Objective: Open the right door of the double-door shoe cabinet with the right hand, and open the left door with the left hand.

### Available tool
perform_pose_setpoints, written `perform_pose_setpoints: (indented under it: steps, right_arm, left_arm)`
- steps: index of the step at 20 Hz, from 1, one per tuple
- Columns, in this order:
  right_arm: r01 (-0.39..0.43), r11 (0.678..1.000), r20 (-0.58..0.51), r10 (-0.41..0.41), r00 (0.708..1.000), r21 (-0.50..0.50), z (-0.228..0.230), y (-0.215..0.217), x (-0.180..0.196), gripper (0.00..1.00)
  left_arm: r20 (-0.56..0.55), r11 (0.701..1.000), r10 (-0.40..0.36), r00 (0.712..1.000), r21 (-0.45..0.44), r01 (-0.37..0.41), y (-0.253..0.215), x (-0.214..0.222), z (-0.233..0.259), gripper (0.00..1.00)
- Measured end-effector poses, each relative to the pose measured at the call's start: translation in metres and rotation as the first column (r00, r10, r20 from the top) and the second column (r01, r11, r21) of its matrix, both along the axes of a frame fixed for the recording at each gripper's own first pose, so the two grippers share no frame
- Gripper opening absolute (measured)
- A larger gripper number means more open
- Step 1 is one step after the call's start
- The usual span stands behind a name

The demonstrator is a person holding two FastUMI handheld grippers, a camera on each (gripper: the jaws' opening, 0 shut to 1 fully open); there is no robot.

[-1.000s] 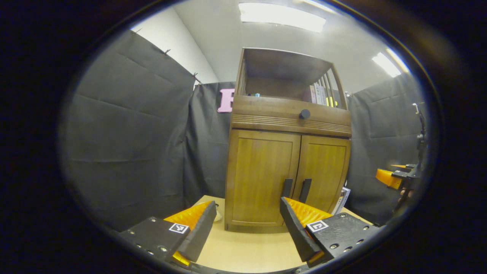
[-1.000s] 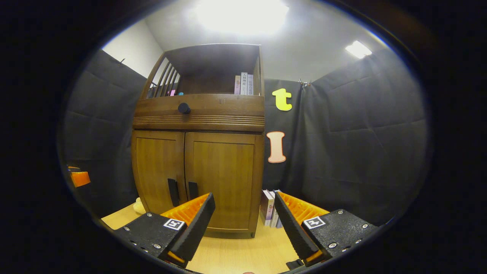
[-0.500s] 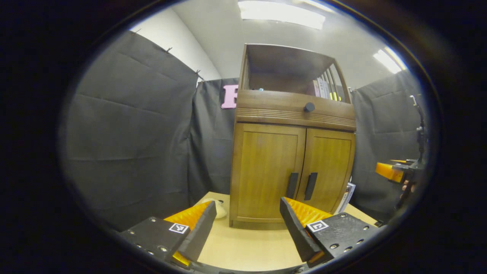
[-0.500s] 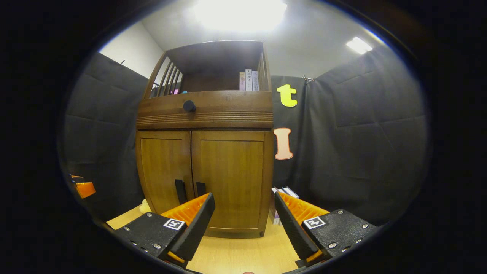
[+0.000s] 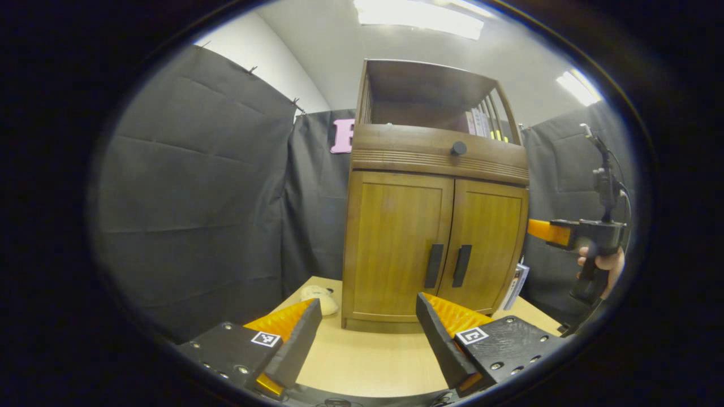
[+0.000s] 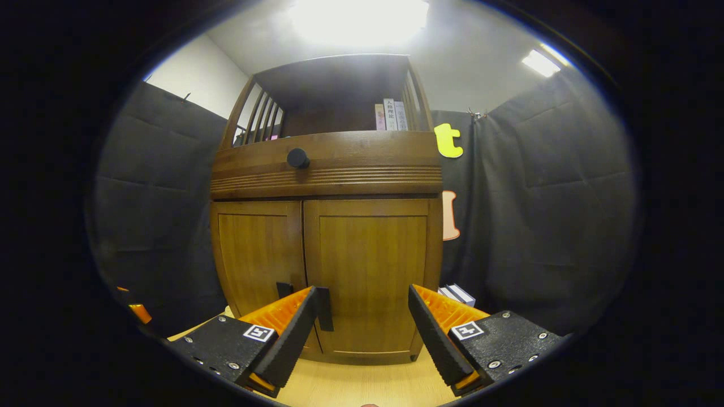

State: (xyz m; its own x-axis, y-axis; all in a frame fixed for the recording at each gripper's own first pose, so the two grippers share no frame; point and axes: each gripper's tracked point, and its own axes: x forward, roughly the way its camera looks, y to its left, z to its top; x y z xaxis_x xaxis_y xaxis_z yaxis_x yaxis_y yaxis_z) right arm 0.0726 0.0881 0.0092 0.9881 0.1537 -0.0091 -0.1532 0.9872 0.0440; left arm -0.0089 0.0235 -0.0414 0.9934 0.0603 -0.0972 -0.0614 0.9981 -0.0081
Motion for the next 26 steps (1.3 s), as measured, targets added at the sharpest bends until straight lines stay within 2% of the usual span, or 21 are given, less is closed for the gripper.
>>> perform_pose_setpoints:
  steps: [2, 4, 8, 10, 12, 20, 23, 25, 26]
  right_arm:
    - [-0.018, 1.000, 0.006, 0.018, 1.000, 0.005, 0.001, 0.012, 0.014, 0.97]
    - [-0.033, 0.999, 0.012, 0.033, 0.999, 0.014, 0.001, 0.024, 0.030, 0.97]
    - [-0.060, 0.998, -0.004, 0.060, 0.998, -0.001, -0.012, 0.049, 0.059, 0.96]
    - [-0.074, 0.997, -0.026, 0.074, 0.997, -0.006, -0.025, 0.060, 0.074, 0.97]
    - [-0.079, 0.997, -0.046, 0.078, 0.996, -0.013, -0.038, 0.071, 0.089, 0.97]
    - [-0.097, 0.995, -0.165, 0.090, 0.982, -0.035, -0.101, 0.095, 0.144, 0.98]
    - [-0.092, 0.995, -0.201, 0.084, 0.976, -0.030, -0.119, 0.095, 0.164, 0.94]
    - [-0.103, 0.995, -0.240, 0.097, 0.966, -0.011, -0.129, 0.094, 0.173, 0.87]
    - [-0.104, 0.995, -0.259, 0.100, 0.961, 0.000, -0.129, 0.087, 0.174, 0.75]
  left_arm:
    - [-0.020, 1.000, 0.017, 1.000, -0.003, -0.017, 0.002, -0.001, -0.002, 0.96]
    - [-0.038, 0.999, 0.040, 0.998, -0.006, -0.040, 0.004, -0.001, -0.003, 1.00]
    - [-0.064, 0.995, 0.096, 0.993, -0.002, -0.096, 0.008, -0.006, -0.004, 1.00]
    - [-0.073, 0.991, 0.131, 0.989, -0.005, -0.132, 0.010, -0.009, -0.005, 0.96]
    - [-0.087, 0.986, 0.163, 0.983, -0.015, -0.165, 0.012, -0.010, -0.008, 1.00]
    - [-0.156, 0.957, 0.284, 0.946, -0.020, -0.290, 0.017, -0.016, -0.012, 1.00]
    - [-0.174, 0.950, 0.308, 0.935, -0.006, -0.314, 0.016, -0.010, -0.011, 0.96]
    - [-0.185, 0.948, 0.310, 0.933, -0.007, -0.317, 0.015, -0.002, -0.011, 0.96]
    - [-0.188, 0.950, 0.304, 0.934, -0.008, -0.311, 0.015, 0.002, -0.013, 1.00]
